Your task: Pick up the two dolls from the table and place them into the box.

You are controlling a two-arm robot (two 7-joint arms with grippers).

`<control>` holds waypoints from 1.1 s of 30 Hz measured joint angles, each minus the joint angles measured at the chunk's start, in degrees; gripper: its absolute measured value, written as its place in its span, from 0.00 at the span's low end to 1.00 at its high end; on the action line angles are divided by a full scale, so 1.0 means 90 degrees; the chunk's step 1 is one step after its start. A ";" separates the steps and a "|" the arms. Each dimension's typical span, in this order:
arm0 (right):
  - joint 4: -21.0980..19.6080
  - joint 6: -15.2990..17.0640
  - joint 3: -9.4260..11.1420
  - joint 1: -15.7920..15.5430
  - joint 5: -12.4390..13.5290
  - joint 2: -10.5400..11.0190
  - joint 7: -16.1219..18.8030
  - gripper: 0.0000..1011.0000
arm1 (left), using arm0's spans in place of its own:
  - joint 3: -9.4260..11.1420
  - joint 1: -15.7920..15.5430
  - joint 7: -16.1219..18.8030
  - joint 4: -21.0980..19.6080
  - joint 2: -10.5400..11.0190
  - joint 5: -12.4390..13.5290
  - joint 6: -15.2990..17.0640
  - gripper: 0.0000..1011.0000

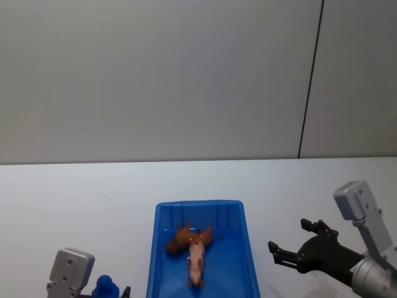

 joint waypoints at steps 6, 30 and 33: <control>0.0000 0.0000 0.0000 0.0000 0.0000 0.0000 0.0000 0.99 | -0.0014 -0.0089 -0.0233 0.0312 -0.0083 0.0069 -0.0003 0.95; 0.0001 0.0001 0.0000 0.0000 -0.0001 0.0000 0.0000 0.99 | -0.0222 -0.0326 -0.0596 0.0656 -0.0120 0.0477 -0.0195 0.50; 0.0001 0.0001 0.0000 0.0000 -0.0001 0.0000 0.0000 0.99 | -0.0261 -0.0396 -0.0669 0.0582 -0.0116 0.0592 -0.0257 0.48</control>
